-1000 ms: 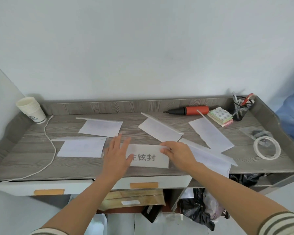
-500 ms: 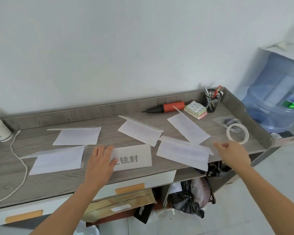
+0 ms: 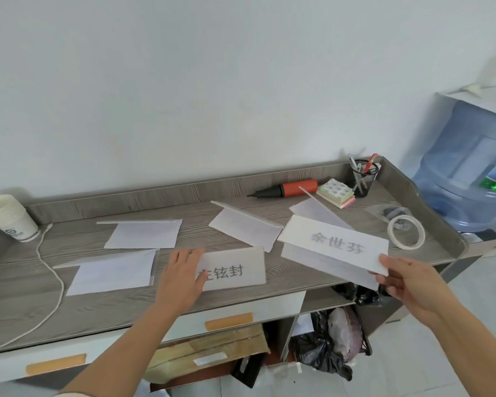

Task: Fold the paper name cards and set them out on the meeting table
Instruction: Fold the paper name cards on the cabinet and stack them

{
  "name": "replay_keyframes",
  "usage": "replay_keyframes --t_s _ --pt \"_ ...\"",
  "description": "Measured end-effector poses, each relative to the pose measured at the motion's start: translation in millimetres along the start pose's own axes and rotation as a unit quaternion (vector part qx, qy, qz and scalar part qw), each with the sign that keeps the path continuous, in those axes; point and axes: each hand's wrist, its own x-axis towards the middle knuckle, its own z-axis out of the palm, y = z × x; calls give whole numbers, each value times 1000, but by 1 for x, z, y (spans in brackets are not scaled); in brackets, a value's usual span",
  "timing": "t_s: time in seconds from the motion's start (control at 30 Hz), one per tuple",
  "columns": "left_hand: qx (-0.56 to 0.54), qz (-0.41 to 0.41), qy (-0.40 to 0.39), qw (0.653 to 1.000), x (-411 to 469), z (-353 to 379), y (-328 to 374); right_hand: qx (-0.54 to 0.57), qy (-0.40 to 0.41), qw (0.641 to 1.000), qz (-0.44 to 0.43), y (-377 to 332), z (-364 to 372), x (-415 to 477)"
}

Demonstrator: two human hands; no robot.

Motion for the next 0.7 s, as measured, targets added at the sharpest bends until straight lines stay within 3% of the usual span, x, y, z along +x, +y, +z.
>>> replay_keyframes --t_s 0.1,0.17,0.3,0.37,0.5,0.6,0.7 --pt "-54 -32 5 998 0 -12 2 -43 -37 995 -85 -18 15 -29" --pt "-168 -72 67 981 -1 -31 9 -89 -67 982 -155 -27 39 -39" --pt "-464 -156 106 865 0 -81 29 -161 -133 942 -263 -24 98 -34" --pt "-497 -164 122 844 -4 -92 32 -195 -156 925 -288 -14 124 -25" --pt "-477 -223 102 844 -15 -79 14 -289 -130 893 -319 12 153 -5" --pt "-387 -246 90 884 -21 -59 4 -445 -75 823 -345 32 159 7" --pt "-301 -242 79 919 -22 -48 3 -523 -68 774 -349 49 166 16"
